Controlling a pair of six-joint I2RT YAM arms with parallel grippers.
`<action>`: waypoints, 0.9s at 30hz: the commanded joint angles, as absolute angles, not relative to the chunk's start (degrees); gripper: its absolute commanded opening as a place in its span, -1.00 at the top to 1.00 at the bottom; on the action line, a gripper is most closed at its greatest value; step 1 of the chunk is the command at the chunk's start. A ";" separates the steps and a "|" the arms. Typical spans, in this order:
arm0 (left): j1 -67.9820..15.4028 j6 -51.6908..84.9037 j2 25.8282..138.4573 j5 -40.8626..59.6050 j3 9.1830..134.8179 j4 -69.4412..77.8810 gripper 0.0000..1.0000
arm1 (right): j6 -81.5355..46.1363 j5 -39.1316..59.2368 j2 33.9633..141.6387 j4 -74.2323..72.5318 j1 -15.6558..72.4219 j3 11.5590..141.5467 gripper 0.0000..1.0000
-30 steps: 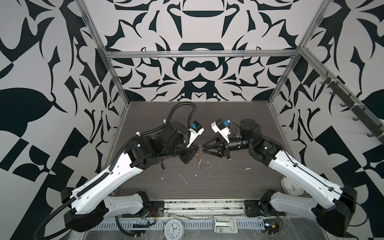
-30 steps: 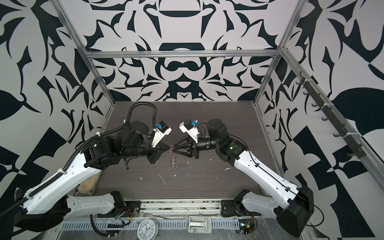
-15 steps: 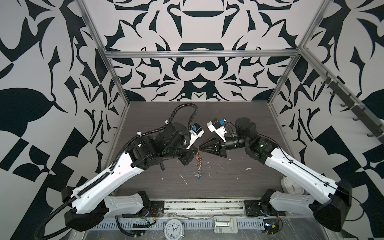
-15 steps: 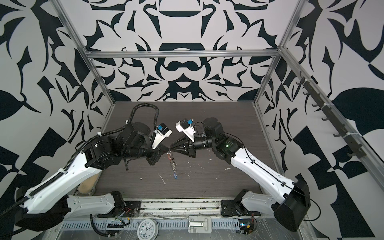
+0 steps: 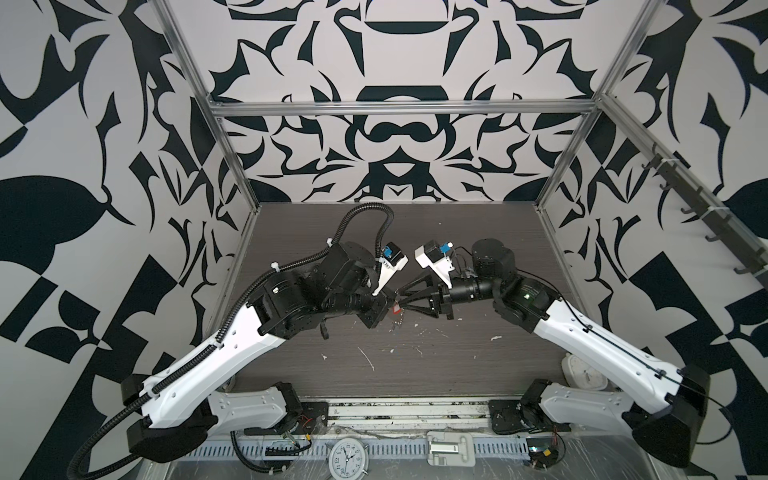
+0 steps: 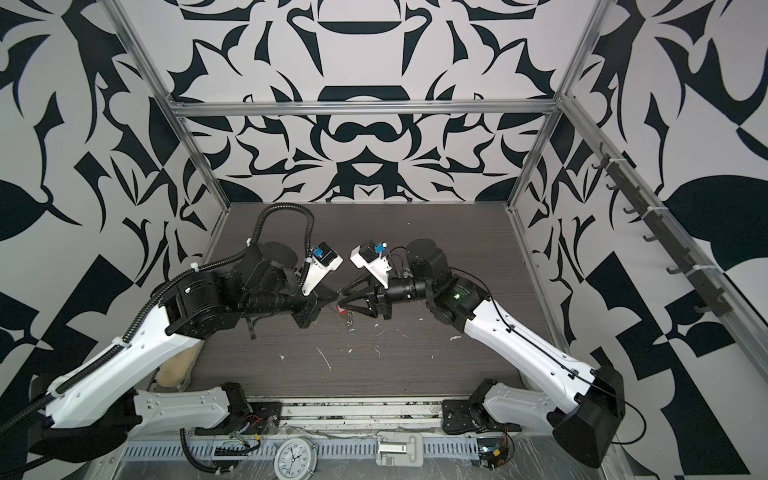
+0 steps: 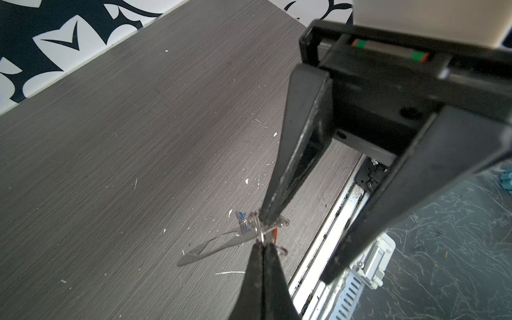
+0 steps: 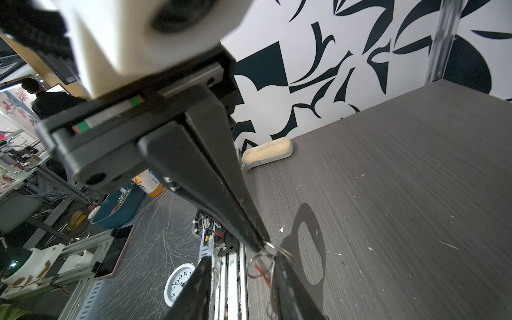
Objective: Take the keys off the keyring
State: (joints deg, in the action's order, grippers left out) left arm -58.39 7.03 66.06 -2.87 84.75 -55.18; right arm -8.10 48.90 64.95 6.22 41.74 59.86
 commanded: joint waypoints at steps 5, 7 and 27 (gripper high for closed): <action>-58.86 5.91 64.90 -0.63 85.71 -55.55 1.00 | -3.81 45.52 59.92 7.40 41.57 60.70 0.17; -58.85 5.33 64.65 0.46 85.61 -55.51 1.00 | -2.35 45.68 60.07 9.30 41.51 61.31 0.16; -59.74 4.45 63.90 3.03 85.47 -53.57 1.00 | -0.52 53.26 64.79 13.27 41.22 65.39 0.58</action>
State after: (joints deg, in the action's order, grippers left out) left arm -59.44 4.49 64.34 2.81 84.75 -54.22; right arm -0.82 51.66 65.08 14.00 41.43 62.83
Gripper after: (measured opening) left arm 0.048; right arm 0.216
